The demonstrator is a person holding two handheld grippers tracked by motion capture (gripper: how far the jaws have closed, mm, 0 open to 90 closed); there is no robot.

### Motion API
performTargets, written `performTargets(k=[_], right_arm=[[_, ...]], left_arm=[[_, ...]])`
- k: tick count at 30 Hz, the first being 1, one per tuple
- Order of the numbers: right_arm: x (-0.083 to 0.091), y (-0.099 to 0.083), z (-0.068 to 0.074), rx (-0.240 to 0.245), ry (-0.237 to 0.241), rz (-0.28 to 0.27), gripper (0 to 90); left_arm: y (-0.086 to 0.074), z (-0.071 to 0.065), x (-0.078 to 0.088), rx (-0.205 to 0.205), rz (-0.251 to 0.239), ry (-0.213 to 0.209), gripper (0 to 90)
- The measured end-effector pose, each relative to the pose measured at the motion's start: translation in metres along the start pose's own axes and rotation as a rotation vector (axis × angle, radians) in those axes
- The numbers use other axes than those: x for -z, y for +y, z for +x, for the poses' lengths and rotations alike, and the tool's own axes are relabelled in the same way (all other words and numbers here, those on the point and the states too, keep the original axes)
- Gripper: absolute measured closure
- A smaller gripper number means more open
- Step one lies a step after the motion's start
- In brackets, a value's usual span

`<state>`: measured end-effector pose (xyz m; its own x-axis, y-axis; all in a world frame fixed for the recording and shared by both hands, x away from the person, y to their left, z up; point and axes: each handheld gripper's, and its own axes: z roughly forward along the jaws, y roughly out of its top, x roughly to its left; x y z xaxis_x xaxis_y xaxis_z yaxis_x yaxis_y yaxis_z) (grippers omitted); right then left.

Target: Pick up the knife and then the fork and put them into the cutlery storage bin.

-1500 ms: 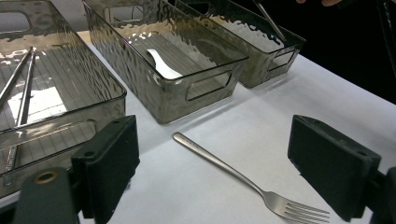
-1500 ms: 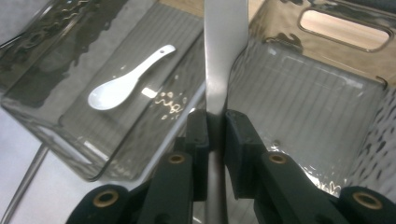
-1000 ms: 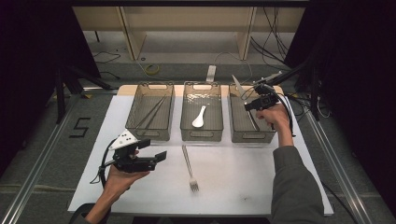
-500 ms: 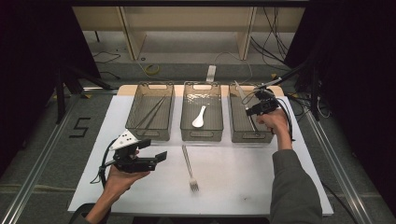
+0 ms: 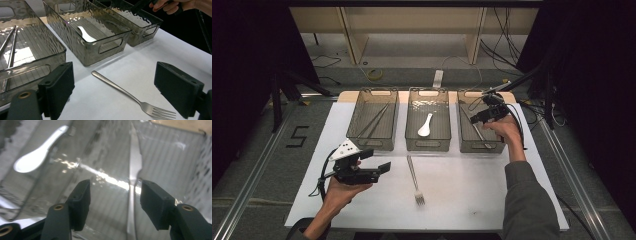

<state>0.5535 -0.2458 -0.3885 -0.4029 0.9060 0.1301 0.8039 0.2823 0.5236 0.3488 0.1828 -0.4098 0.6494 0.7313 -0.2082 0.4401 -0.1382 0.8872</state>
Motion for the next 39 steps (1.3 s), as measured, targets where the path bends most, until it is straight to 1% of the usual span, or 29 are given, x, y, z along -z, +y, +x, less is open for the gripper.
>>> performTargets(k=[3,4,8,11,13,16,18,21,22,26,27,29,30,32,34,36,39], right_arm=[[0.006,0.001,0.012,0.046,0.023,-0.031,39.3],[0.008,0.001,0.017,0.053,0.029,-0.038,38.3],[0.019,-0.003,0.037,0.126,0.061,-0.080,37.5],[0.029,-0.008,0.051,0.163,0.094,-0.121,37.9],[0.034,-0.013,0.060,0.194,0.101,-0.138,38.0],[0.039,-0.020,0.074,0.237,0.119,-0.168,39.8],[0.040,-0.027,0.082,0.251,0.143,-0.192,41.3],[0.040,-0.036,0.092,0.272,0.180,-0.211,41.6],[0.039,-0.040,0.095,0.275,0.198,-0.217,42.0],[0.033,-0.053,0.104,0.282,0.246,-0.234,43.2],[0.031,-0.056,0.107,0.288,0.259,-0.228,43.3],[0.029,-0.059,0.113,0.309,0.267,-0.217,44.4],[0.029,-0.060,0.116,0.312,0.272,-0.222,45.7],[0.027,-0.063,0.121,0.321,0.305,-0.227,48.0],[0.024,-0.066,0.129,0.334,0.315,-0.223,52.4],[0.020,-0.068,0.137,0.359,0.335,-0.211,55.5],[0.013,-0.070,0.148,0.385,0.347,-0.202,61.1]], left_arm=[[0.000,0.000,0.000,-0.002,-0.001,0.000,15.8],[0.000,0.000,0.000,-0.002,-0.001,0.000,15.8],[0.000,0.000,0.000,0.001,-0.002,0.002,15.8],[0.000,0.000,0.001,-0.002,-0.003,0.005,15.8],[0.000,0.000,0.001,-0.002,-0.003,0.007,15.8],[0.000,0.000,0.001,-0.005,-0.003,0.006,15.8],[0.000,0.000,0.000,-0.003,-0.003,0.007,15.8],[0.000,0.000,0.000,-0.005,-0.004,0.006,15.8],[0.000,0.000,0.000,-0.007,-0.004,0.006,15.8],[0.000,0.000,0.000,-0.005,-0.004,0.006,15.8],[0.000,0.000,0.000,-0.005,-0.004,0.005,15.8],[0.000,0.000,-0.001,-0.008,-0.003,0.005,15.8],[0.000,0.000,-0.001,-0.007,-0.004,0.006,15.8],[0.000,0.000,0.000,-0.006,-0.004,0.005,15.8],[0.000,0.000,-0.001,-0.007,-0.003,0.004,15.8],[0.000,-0.001,-0.001,-0.007,-0.004,0.004,15.8],[0.000,-0.001,-0.001,-0.009,-0.004,0.004,15.8]])
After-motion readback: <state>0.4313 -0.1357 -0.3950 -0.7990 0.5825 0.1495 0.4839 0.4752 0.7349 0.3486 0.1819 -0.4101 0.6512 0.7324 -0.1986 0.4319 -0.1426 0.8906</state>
